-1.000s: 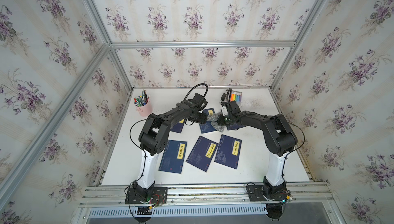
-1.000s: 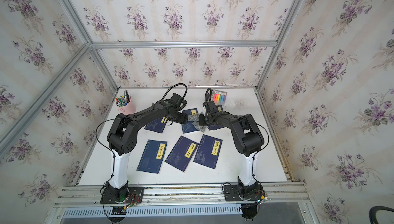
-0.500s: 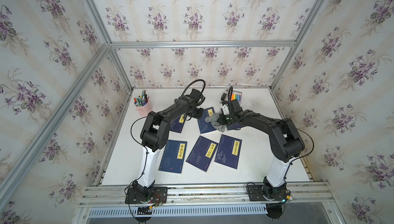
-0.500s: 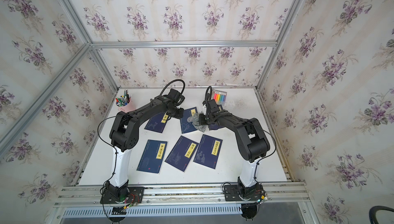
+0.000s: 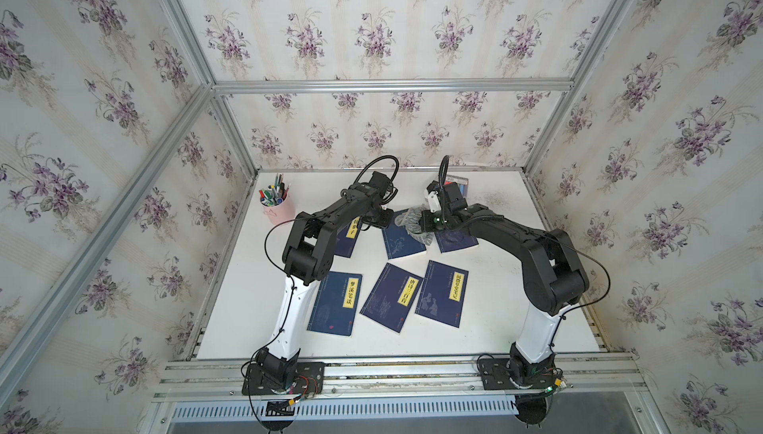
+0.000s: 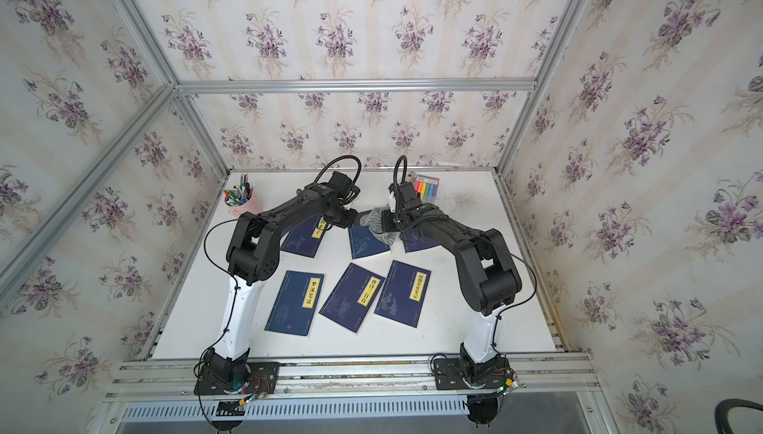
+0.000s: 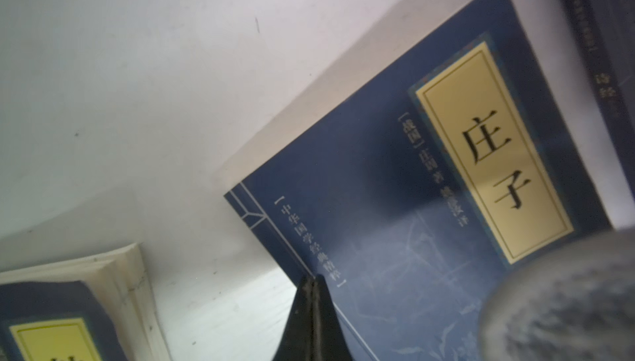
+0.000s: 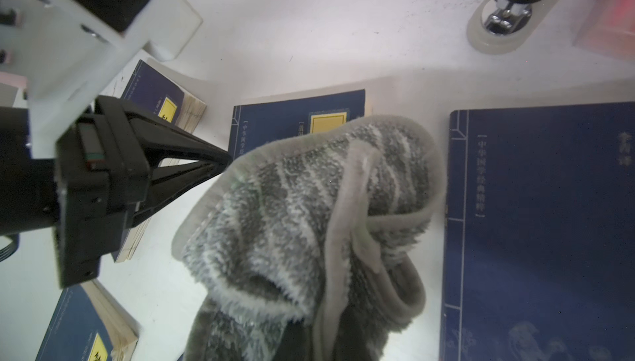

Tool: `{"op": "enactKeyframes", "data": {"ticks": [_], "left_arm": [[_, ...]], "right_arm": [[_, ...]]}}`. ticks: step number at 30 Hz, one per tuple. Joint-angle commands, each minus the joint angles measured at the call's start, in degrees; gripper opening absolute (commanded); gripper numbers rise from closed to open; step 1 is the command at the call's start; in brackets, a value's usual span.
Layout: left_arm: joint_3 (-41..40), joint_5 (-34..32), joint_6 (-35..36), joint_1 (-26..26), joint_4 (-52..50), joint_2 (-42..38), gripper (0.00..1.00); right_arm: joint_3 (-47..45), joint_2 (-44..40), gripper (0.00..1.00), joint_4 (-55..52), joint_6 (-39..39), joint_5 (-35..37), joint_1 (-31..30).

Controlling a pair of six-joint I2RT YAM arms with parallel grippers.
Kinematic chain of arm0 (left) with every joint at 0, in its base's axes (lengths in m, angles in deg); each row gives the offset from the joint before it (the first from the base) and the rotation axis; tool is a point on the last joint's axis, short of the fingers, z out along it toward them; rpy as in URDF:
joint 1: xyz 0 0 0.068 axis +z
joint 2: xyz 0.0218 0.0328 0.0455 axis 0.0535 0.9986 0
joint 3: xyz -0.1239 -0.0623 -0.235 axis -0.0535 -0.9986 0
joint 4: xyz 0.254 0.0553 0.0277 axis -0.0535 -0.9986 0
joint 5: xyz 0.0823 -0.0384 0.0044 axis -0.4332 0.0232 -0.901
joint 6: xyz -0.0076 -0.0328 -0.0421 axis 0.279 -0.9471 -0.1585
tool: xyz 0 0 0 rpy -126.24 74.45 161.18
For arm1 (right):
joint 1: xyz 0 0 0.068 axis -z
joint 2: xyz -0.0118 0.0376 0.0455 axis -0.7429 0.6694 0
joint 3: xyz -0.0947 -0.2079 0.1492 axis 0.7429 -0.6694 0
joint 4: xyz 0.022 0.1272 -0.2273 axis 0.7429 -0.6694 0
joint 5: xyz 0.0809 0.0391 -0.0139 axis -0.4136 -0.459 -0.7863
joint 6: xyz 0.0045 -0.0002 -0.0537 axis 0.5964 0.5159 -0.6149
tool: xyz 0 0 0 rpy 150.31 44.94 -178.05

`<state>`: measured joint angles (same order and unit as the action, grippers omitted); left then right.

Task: Wipe the cover of the book
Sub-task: Wipe the dirt from the cover of the book.

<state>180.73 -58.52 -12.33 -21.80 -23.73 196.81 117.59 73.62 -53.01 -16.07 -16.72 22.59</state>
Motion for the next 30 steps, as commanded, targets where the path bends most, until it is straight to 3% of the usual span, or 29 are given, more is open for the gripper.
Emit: {"op": "enactKeyframes", "data": {"ticks": [1, 7, 12, 18, 30], "left_arm": [[0.3, 0.4, -2.0, 0.2, 0.4, 0.3, 0.04], [-0.6, 2.7, -3.8, 0.3, 3.3, 0.9, 0.03], [-0.6, 1.9, -4.7, 0.3, 5.3, 0.1, 0.01], [4.4, -0.5, -5.4, 0.6, 1.7, 4.3, 0.0], [4.8, -2.0, -6.1, 0.7, 0.6, 6.5, 0.0]], "right_arm": [[2.7, 3.8, 0.0, 0.7, 0.6, 1.2, -0.2], [6.6, 11.4, 0.0, 0.1, 0.8, 2.4, -1.4], [4.3, 13.1, 0.0, 1.8, 1.8, 2.0, -1.6], [0.9, 12.2, 0.0, 3.2, 2.4, 2.1, -1.9], [-8.3, 5.4, 0.0, 3.2, 3.0, 4.2, -3.8]]}}
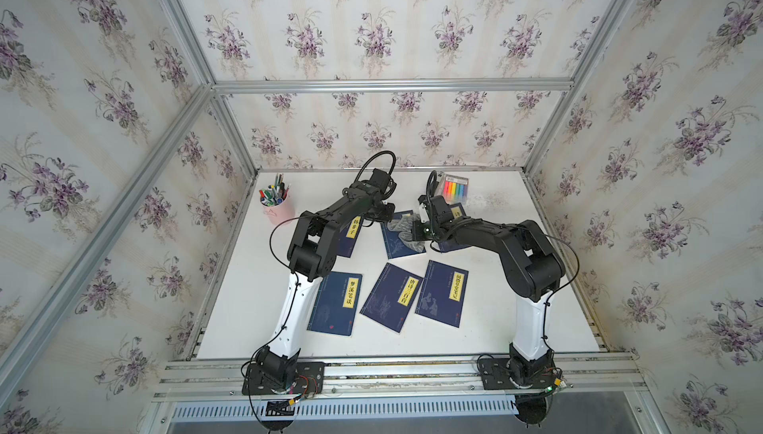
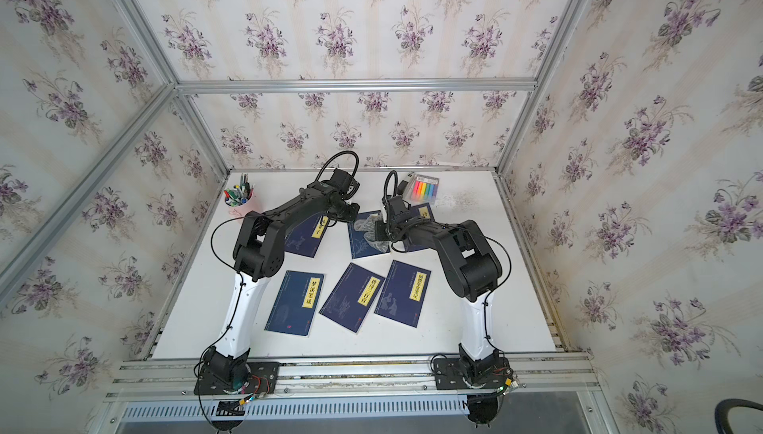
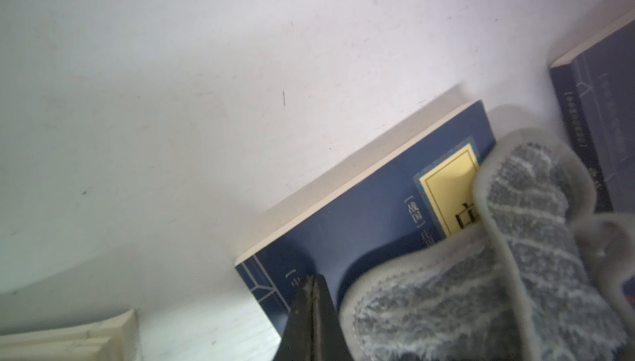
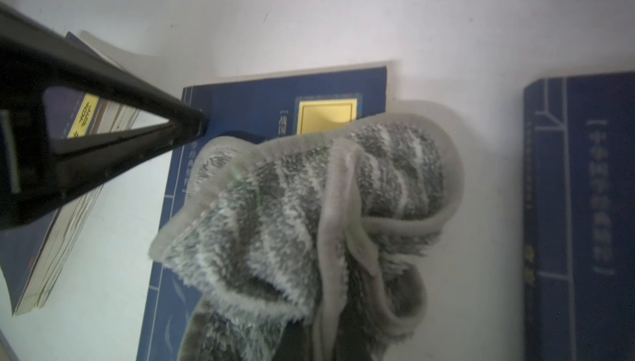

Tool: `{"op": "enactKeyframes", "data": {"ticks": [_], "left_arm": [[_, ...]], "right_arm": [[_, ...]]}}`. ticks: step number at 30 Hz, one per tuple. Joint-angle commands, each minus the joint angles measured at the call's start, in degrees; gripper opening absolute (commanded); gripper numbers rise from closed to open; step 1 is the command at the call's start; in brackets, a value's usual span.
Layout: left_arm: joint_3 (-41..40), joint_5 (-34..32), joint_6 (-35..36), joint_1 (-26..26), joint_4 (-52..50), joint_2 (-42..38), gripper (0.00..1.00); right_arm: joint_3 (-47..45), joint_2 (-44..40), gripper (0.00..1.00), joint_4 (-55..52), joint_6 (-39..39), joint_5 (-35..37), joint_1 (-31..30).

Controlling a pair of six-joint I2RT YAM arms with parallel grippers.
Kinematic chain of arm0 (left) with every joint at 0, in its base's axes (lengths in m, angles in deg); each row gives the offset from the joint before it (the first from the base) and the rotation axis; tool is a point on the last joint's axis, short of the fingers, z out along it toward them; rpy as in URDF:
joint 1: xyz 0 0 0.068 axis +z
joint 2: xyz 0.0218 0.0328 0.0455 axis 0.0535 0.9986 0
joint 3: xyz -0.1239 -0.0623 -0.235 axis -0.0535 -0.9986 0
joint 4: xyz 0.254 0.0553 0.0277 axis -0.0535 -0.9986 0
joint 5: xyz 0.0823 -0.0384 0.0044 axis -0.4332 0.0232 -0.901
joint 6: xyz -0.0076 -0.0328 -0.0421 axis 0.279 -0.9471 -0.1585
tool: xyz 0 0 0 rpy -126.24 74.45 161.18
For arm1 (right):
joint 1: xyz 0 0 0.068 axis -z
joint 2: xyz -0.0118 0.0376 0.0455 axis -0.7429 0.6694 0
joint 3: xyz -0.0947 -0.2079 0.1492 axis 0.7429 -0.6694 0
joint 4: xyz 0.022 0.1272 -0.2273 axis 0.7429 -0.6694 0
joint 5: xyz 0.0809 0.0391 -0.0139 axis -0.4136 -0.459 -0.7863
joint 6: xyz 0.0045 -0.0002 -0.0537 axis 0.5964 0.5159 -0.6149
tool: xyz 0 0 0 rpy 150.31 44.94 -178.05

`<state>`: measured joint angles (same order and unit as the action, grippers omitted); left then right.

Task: Wipe the cover of the book
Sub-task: Wipe the dirt from the cover of the book.

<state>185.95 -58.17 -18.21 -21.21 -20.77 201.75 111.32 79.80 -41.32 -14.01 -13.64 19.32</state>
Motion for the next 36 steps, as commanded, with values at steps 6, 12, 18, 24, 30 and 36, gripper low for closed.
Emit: {"op": "enactKeyframes", "data": {"ticks": [6, 12, 18, 24, 30, 36], "left_arm": [[0.1, -0.9, -0.1, 0.2, -2.5, 2.3, 0.0], [0.0, -0.1, 0.0, 0.2, -2.5, 2.7, 0.0], [-0.6, -0.5, 0.5, 0.1, -2.6, 2.6, 0.0], [-0.8, -0.8, -0.1, 0.1, -2.4, 2.0, 0.0], [-0.4, -0.9, -0.5, 0.1, -2.9, 2.8, 0.0], [-0.2, -1.3, -0.5, 0.1, -3.1, 3.0, 0.0]], "right_arm": [[-6.7, -4.4, 0.0, -7.8, 1.5, 1.9, -1.2], [1.4, 1.6, 0.0, -10.0, -0.2, 2.1, -1.1], [15.9, 12.6, 0.0, -14.4, -0.5, 1.3, 0.3], [21.4, 16.8, 0.0, -16.1, -0.4, 2.2, 0.5], [11.8, 10.2, 0.0, -13.4, -0.3, 2.2, 0.4], [-4.2, -1.3, 0.0, -9.4, 0.4, 2.6, -0.1]]}}
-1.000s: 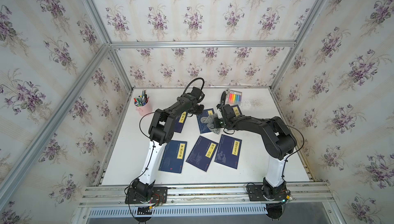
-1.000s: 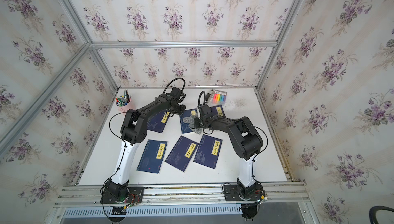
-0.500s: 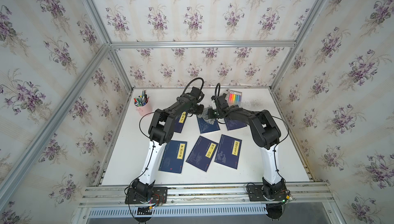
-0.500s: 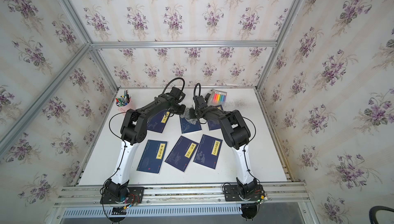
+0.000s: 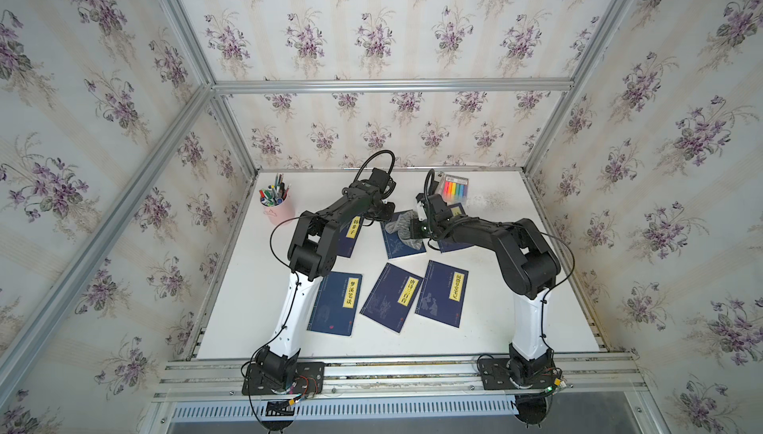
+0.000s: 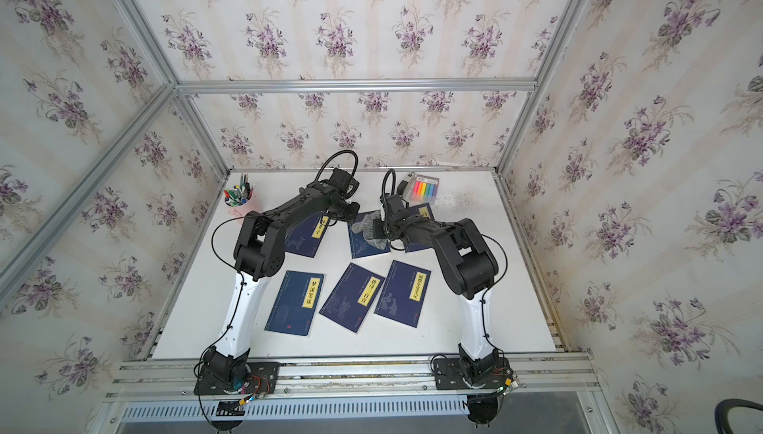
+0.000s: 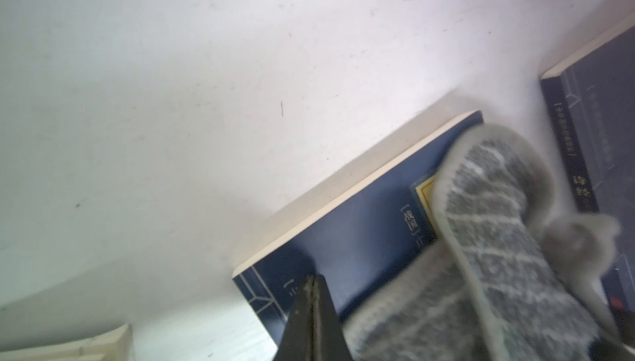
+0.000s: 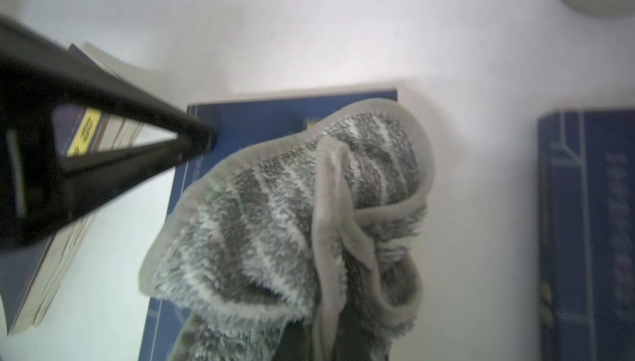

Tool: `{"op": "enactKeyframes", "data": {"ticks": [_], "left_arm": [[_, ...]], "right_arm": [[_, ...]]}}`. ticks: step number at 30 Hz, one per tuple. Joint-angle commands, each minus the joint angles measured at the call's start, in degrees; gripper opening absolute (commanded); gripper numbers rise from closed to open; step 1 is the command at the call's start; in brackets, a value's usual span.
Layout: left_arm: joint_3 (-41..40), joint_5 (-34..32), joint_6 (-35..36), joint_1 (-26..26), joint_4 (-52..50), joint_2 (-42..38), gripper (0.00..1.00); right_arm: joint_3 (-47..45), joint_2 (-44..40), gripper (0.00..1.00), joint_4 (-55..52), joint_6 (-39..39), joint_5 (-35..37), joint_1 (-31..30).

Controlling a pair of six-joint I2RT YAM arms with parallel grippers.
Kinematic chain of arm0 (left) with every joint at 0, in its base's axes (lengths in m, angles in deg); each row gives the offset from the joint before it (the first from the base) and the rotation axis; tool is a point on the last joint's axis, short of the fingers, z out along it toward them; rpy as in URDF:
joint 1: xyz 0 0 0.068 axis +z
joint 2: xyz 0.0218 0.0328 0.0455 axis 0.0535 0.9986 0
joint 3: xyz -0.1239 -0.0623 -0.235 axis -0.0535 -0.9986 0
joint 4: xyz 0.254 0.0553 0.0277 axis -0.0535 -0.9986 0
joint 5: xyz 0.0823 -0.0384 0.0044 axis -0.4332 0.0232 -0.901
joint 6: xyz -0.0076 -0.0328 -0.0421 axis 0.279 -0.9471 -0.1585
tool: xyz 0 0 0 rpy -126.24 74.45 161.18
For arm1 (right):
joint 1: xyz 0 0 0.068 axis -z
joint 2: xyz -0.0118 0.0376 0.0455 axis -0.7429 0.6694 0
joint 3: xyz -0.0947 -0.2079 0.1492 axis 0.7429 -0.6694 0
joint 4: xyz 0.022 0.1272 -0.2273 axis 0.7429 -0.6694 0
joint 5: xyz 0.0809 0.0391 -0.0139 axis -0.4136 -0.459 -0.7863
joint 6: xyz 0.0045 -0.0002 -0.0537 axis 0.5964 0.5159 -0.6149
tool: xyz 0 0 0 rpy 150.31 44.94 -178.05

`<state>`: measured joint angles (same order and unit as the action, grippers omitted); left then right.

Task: Wipe the cover of the book
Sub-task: Wipe the dirt from the cover of the book.

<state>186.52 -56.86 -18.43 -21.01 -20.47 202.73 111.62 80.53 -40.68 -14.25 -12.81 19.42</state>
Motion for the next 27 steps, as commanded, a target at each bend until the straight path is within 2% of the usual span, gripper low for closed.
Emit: {"op": "enactKeyframes", "data": {"ticks": [1, 4, 7, 12, 15, 17, 22, 27], "left_arm": [[-0.8, -2.5, -0.3, 0.0, -3.3, 2.0, 0.0], [-0.7, -2.1, -0.4, -0.1, -3.4, 2.2, 0.0], [-0.7, -1.7, -0.3, -0.1, -3.5, 2.1, 0.0], [-0.7, -1.4, -0.2, -0.1, -3.6, 1.9, 0.0], [-0.9, -1.3, -0.2, -0.1, -3.6, 1.9, 0.0], [-1.0, -1.3, -0.2, 0.0, -3.5, 1.9, 0.0], [-0.6, -1.1, -0.2, -0.1, -3.5, 2.3, 0.0], [-0.7, -0.8, -0.3, 0.1, -3.5, 2.4, 0.0]], "right_arm": [[-5.7, -3.0, 0.0, -9.9, 0.8, 2.0, -0.2], [-7.1, -4.2, 0.0, -9.5, 0.9, 2.6, -0.2], [-3.4, -1.7, 0.0, -10.5, 0.3, 2.8, -0.2], [10.4, 8.1, 0.0, -13.6, -0.7, 2.7, 0.7], [19.4, 13.6, 0.0, -17.2, -1.2, 5.5, 0.7], [22.0, 15.1, 0.0, -17.9, -1.2, 5.1, 0.8], [19.1, 12.6, 0.0, -15.8, -1.2, 1.5, 0.4], [8.7, 5.9, 0.0, -14.1, -3.4, 0.0, -1.8]]}}
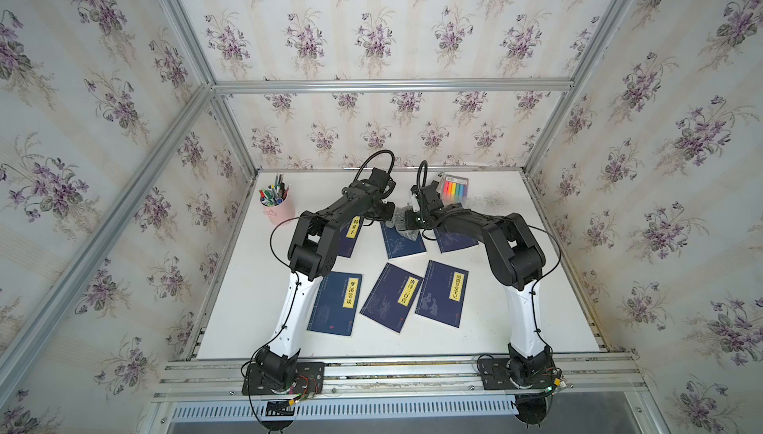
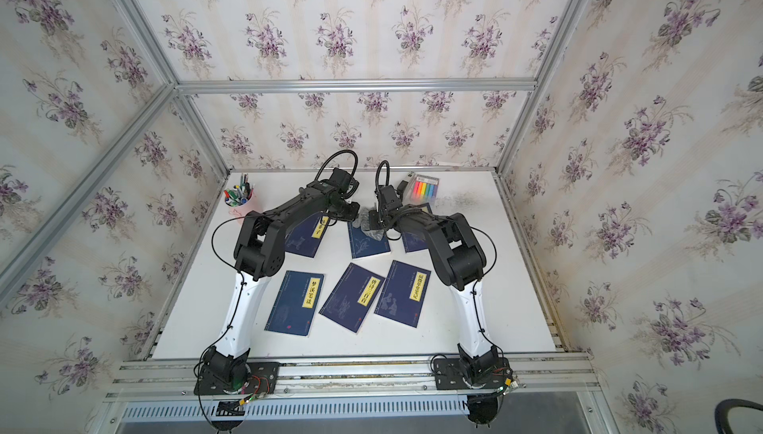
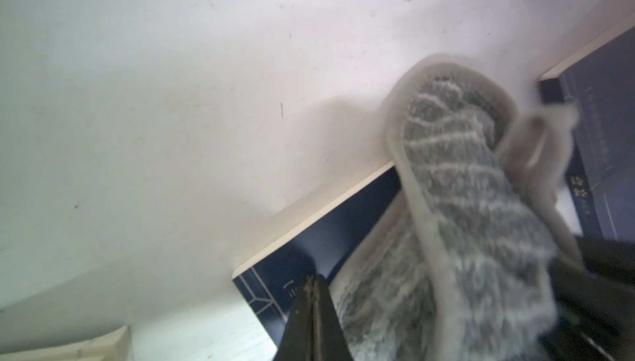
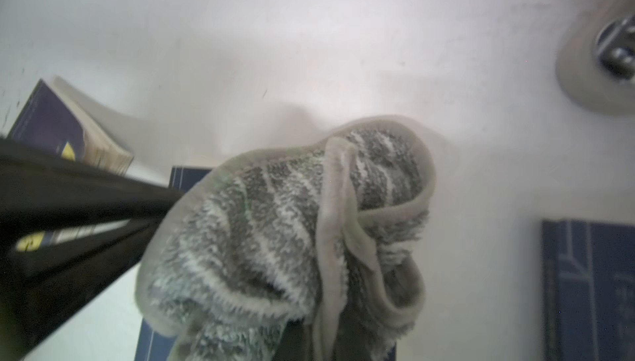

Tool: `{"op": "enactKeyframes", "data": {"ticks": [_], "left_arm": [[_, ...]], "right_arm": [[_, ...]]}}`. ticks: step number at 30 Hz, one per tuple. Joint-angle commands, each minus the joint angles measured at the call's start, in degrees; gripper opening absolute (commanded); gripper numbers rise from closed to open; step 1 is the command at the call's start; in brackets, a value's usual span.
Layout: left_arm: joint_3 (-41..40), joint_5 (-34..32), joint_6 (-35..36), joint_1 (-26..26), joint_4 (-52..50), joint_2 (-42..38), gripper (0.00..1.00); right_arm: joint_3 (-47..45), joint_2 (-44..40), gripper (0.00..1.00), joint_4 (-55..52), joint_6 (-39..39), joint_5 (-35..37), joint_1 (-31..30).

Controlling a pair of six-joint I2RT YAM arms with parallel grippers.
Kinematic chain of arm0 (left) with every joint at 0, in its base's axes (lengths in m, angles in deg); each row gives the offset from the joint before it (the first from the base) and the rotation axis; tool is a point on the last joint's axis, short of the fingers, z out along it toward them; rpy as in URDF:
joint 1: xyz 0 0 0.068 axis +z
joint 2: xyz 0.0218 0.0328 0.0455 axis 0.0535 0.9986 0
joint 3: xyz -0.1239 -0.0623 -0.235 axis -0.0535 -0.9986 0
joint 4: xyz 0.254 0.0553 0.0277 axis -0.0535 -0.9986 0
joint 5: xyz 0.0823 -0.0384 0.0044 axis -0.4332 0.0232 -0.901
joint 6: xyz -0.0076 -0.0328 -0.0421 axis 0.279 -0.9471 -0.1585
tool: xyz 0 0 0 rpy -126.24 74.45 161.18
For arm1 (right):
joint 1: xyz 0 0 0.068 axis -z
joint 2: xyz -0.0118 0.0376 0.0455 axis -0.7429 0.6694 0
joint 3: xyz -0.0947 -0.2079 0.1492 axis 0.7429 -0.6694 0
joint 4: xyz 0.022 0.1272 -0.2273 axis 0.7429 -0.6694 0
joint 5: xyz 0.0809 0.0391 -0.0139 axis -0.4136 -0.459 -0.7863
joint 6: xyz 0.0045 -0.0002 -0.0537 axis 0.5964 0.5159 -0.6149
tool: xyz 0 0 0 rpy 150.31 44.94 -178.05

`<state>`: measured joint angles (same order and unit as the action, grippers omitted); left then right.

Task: Wipe the cover of the book
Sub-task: Wipe the dirt from the cover of the book.

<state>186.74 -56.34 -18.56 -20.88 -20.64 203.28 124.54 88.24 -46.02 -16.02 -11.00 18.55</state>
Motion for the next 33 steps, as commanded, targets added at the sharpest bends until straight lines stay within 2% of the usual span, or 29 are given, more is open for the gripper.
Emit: {"op": "enactKeyframes", "data": {"ticks": [1, 5, 10, 14, 21, 25, 29, 33], "left_arm": [[-0.9, -1.2, -0.1, 0.1, -3.2, 1.9, 0.0], [-1.2, -0.7, -0.5, 0.3, -3.1, 1.8, 0.0], [-1.3, -0.4, -0.5, 0.2, -3.0, 1.9, 0.0], [-1.2, -0.2, -0.6, 0.2, -2.9, 1.9, 0.0], [-1.2, -0.1, -0.4, 0.2, -3.1, 1.9, 0.0], [-1.0, 0.0, -0.3, 0.3, -3.1, 1.9, 0.0], [-0.9, 0.0, -0.2, 0.5, -3.2, 1.9, 0.0], [-0.9, 0.0, -0.2, 0.5, -3.2, 2.0, 0.0]], "right_arm": [[-6.5, -3.1, 0.0, -8.2, -1.5, -1.9, -3.4], [-14.6, -7.6, 0.0, -5.5, 0.4, -3.3, -4.8], [-16.7, -9.4, 0.0, -4.5, 1.8, -3.8, -5.5], [-10.8, -5.9, 0.0, -7.1, 1.0, -0.6, -5.1], [6.2, 5.1, 0.0, -13.2, 0.4, 2.2, -2.2], [10.6, 7.4, 0.0, -15.0, -0.1, 3.4, -2.2], [6.8, 5.1, 0.0, -13.7, -0.4, 1.3, -2.2], [-2.4, 0.1, 0.0, -10.1, -0.8, 0.0, -3.2]]}}
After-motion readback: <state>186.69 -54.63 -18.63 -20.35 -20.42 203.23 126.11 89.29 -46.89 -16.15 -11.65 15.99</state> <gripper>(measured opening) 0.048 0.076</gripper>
